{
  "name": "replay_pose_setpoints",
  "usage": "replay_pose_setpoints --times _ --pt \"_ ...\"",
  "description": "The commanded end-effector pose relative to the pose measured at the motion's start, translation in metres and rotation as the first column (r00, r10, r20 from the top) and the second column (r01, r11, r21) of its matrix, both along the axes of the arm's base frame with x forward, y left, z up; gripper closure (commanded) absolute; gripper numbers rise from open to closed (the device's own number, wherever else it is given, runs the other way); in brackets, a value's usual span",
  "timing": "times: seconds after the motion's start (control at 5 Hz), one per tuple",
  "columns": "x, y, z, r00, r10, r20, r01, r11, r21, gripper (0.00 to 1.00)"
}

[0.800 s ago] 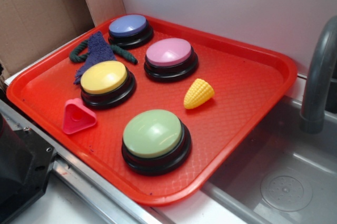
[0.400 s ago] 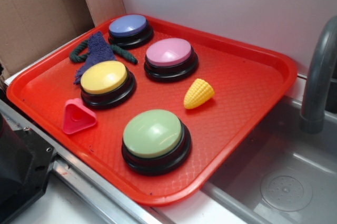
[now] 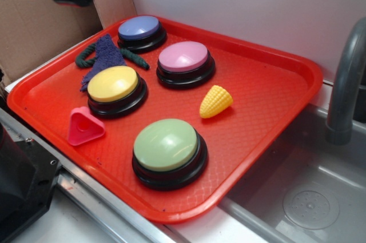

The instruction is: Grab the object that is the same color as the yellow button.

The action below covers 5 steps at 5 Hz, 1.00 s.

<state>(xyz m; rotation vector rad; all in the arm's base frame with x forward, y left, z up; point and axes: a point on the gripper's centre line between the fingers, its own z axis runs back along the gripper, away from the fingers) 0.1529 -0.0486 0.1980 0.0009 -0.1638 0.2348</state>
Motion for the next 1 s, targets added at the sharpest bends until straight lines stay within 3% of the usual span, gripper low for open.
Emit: replay_pose_setpoints --times 0.0,0.2,0.4,0.8 --pt "0.065 -0.054 -0.054 0.989 0.028 0.145 -0.028 1.0 -0.003 0.0" --pt "0.081 -0.066 -0.074 0.987 0.018 0.16 -0.01 0.999 -0.049 0.0" --pt "0.101 -0.081 -0.106 0.985 0.008 0.171 -0.001 0.999 -0.037 0.0" --pt "0.121 -0.078 -0.142 0.993 0.027 0.111 -0.024 0.999 -0.027 0.0"
